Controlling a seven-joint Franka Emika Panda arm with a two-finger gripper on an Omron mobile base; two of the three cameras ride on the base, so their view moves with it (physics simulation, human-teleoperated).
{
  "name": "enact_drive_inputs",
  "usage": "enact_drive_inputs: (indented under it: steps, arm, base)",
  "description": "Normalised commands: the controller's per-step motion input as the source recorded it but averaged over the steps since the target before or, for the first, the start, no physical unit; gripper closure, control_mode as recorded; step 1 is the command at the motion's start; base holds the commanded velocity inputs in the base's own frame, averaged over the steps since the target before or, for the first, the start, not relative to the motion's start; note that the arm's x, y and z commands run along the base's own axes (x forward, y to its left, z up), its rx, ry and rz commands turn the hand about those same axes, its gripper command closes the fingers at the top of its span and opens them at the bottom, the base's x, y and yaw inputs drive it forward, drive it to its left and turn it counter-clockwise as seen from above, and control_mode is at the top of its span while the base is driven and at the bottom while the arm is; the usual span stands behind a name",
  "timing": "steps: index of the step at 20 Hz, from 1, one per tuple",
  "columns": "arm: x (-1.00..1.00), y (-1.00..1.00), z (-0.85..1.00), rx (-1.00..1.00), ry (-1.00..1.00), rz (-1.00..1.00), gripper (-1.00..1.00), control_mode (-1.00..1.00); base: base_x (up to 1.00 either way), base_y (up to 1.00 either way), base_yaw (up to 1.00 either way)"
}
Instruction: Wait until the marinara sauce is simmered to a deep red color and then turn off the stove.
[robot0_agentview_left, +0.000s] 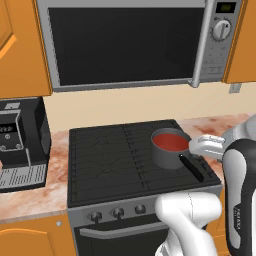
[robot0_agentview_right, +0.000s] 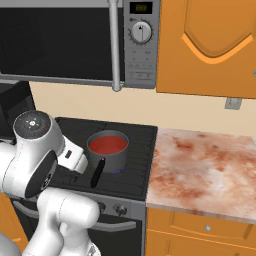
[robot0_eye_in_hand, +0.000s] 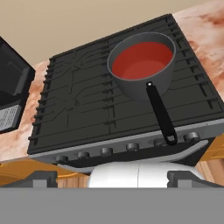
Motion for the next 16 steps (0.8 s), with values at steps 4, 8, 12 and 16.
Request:
enact_drive_inputs:
  steps: [4,8,12,16]
  arm:
    - [0.00,0.00,0.00,0.00,0.00,0.00,-1.00,-1.00]
    - [0.00,0.00,0.00,0.00,0.00,0.00,-1.00,-1.00]
    - [0.00,0.00,0.00,0.00,0.00,0.00,-1.00,-1.00]
    - [0.00,0.00,0.00,0.00,0.00,0.00,-1.00,-1.00]
  base:
    - [0.00,0.00,0.00]
    - [0.00,0.00,0.00]
    - [0.00,0.00,0.00]
    - [0.00,0.00,0.00]
